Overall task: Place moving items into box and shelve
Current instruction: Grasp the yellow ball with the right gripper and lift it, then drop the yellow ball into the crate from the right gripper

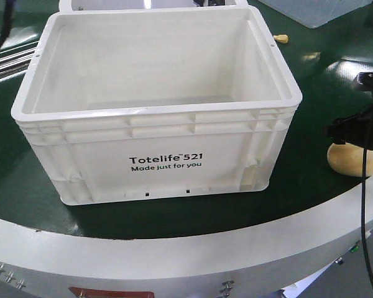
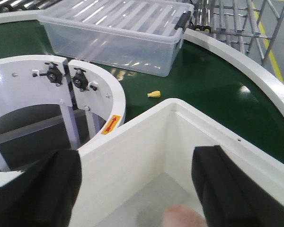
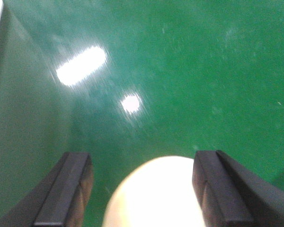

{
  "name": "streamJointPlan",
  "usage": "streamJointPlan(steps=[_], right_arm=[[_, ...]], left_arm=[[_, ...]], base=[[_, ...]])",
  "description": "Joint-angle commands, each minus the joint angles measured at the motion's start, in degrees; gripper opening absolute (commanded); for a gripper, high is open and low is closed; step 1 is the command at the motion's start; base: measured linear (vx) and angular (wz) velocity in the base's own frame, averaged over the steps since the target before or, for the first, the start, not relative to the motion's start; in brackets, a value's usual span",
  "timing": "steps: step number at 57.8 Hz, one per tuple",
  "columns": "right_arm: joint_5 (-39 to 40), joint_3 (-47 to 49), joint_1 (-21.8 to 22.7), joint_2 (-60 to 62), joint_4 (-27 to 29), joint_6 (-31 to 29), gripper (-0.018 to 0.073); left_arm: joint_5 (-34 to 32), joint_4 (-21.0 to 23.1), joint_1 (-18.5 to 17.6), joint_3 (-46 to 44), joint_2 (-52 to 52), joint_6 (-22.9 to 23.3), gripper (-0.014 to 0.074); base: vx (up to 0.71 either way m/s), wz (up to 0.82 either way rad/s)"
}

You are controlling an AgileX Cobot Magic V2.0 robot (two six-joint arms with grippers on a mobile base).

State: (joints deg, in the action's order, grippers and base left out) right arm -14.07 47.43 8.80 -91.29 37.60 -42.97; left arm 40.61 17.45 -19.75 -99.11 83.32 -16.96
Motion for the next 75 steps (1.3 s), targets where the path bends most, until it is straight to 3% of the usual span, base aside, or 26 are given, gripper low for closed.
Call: streamJointPlan(steps=[1, 5, 13, 19, 23, 30, 42, 48, 52, 57, 65, 70, 75], right_arm=[[1.4, 1.9, 0.5, 2.0, -7.4, 5.6, 0.0501], [0.0, 1.9, 0.5, 2.0, -13.2, 10.6, 0.0501], [-1.6, 1.9, 0.5, 0.6, -24.5, 20.1, 0.0484], [-4.5, 1.9, 0.4, -0.8, -29.2, 25.2, 0.0405], [-5.9, 1.9, 0.4, -1.3, -30.2, 26.1, 0.0293], [-6.5, 2.0, 0.4, -0.4, -30.0, 25.6, -0.0016], [-12.0, 7.6, 0.4, 6.2, -29.9, 25.8, -0.001], [-19.4, 15.3, 0.4, 9.9, -29.5, 25.8, -0.0009], [-24.7, 21.7, 0.4, 11.8, -28.3, 25.8, -0.0008], [-30.4, 30.7, 0.3, 13.1, -22.4, 25.5, -0.0008], [-37.6, 41.7, -0.3, 12.9, -5.3, 17.3, -0.0007], [-37.8, 44.9, -3.7, 12.5, 2.9, 10.8, -0.0005], [-36.6, 45.4, -9.4, 12.0, 5.3, 9.5, -0.0004]], left_arm=[[-2.1, -4.6, -0.1, -2.0, -3.7, 4.9, 0.0586], [-0.3, -8.1, -0.1, -2.0, -4.3, 7.9, 0.0586], [2.7, -11.8, -0.1, -2.0, -4.3, 9.7, 0.0586], [3.3, -12.8, -0.1, -2.0, -4.3, 9.7, 0.0586], [3.3, -13.1, -0.1, -2.0, -4.3, 9.7, 0.0586], [3.6, -17.0, -0.1, -2.0, -4.3, 13.2, 0.0586], [6.2, -28.2, -0.1, -2.0, -4.3, 21.1, 0.0586], [6.2, -30.3, -0.1, -2.0, -4.3, 22.3, 0.0584], [6.1, -30.2, -0.1, -2.0, -4.3, 22.6, 0.0579], [6.2, -30.1, -0.1, -2.0, -4.3, 22.7, 0.0561], [6.2, -29.3, -0.1, -1.9, -4.3, 22.8, 0.0536], [6.3, -29.3, -0.1, -1.8, -4.3, 23.2, 0.0534], [6.4, -29.3, -0.1, -1.8, -4.3, 23.2, 0.0534]], base=[[0.0, 0.0], [0.0, 0.0], [0.0, 0.0], [0.0, 0.0], [0.0, 0.0], [0.0, 0.0], [0.0, 0.0], [0.0, 0.0], [0.0, 0.0], [0.0, 0.0], [0.0, 0.0], [0.0, 0.0], [0.0, 0.0]])
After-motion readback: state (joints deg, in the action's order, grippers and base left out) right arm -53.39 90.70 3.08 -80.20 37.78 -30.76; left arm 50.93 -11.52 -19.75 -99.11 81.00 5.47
